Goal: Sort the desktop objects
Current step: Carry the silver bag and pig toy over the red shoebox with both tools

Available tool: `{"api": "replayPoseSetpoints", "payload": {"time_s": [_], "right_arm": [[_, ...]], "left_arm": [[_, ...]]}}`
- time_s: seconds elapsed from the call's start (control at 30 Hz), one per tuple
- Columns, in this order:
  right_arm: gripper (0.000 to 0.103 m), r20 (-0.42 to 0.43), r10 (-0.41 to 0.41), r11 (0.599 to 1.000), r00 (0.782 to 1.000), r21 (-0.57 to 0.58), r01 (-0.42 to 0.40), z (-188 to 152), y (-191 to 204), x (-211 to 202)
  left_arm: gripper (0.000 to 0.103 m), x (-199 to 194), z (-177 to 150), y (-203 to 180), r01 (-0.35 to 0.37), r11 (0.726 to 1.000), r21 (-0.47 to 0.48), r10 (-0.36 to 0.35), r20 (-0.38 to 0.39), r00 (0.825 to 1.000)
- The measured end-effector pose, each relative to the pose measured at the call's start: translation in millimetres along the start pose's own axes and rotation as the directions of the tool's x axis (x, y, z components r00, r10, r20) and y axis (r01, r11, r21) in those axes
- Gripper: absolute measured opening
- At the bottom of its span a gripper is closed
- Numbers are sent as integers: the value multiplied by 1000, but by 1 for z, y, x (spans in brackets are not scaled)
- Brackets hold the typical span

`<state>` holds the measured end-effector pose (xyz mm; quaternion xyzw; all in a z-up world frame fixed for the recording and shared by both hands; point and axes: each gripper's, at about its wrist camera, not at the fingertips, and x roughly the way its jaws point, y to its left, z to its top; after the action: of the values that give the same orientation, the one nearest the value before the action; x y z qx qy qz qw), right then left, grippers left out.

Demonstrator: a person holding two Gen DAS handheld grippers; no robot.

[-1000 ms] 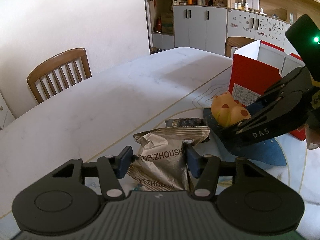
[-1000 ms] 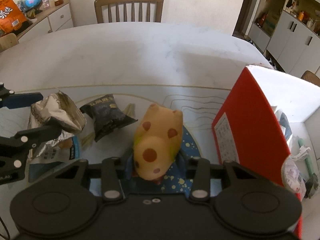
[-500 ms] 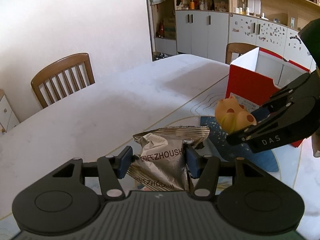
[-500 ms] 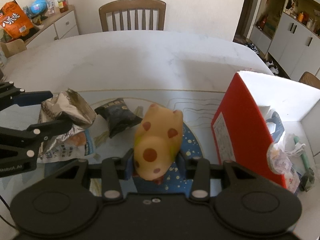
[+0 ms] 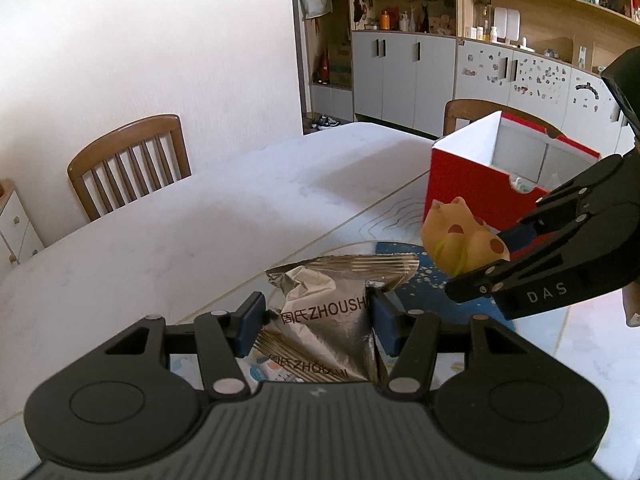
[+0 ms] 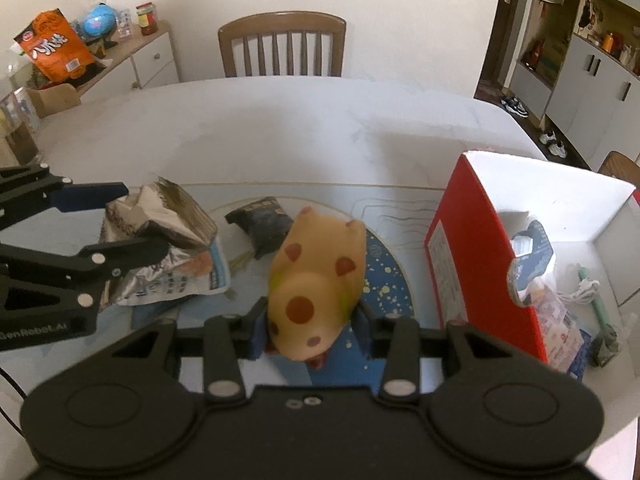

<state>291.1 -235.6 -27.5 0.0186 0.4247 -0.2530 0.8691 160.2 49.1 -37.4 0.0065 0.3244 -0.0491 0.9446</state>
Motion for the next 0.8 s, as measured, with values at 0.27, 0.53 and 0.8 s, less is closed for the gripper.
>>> {"api": "replayPoseSetpoints", "payload": {"time_s": [0.27,0.53,0.8], "right_arm": [[42,17,20,1000,1000,-9,-20,-7,0,-26],[42,40,38,999,999,-36,-36,-10,-3,-59],[42,44,73,996,996,-49,-70,-17,-21,-92]], "left_arm": [[56,-27,1,-13,0,1000,-13,0,11,1000],[56,-50,8,-32,3,1000,-25,-2,26,1000],[56,-66,18,-61,13,1000,-20,-12,43,999]]}}
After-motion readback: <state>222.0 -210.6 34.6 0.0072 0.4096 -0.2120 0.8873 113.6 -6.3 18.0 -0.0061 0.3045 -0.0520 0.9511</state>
